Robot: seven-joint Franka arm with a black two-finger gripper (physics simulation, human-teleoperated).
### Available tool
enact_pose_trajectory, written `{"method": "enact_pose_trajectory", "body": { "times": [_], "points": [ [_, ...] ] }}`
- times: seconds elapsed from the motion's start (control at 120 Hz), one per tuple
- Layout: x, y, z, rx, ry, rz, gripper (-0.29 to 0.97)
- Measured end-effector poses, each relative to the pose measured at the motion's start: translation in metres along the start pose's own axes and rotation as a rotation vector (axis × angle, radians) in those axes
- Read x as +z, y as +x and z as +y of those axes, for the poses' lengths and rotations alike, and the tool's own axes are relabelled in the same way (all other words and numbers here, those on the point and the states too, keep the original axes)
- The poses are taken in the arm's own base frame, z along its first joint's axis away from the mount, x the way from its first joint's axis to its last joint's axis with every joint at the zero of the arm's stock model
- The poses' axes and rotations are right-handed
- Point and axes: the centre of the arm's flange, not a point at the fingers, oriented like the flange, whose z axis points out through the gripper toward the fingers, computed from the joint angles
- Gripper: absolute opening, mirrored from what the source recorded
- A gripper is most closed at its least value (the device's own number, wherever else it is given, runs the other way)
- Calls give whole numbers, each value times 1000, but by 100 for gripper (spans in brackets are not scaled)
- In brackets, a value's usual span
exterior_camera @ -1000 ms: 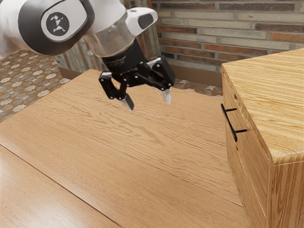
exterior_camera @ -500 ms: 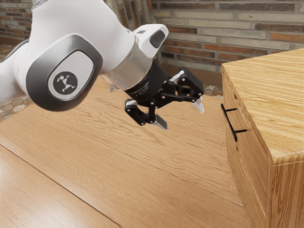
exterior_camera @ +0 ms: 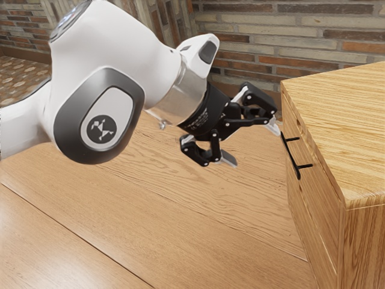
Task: Pull the drawer handle with one arm to open the drawer
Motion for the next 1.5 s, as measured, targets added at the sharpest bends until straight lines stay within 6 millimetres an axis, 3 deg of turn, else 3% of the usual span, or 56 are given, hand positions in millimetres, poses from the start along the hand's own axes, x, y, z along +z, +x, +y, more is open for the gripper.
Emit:
{"method": "enact_pose_trajectory", "body": {
  "times": [0.933, 1.5],
  "points": [
    [48, 5, 3, -66, 29, -29, 66],
    [58, 1, -11, -82, 53, -31, 66]
  ]
}}
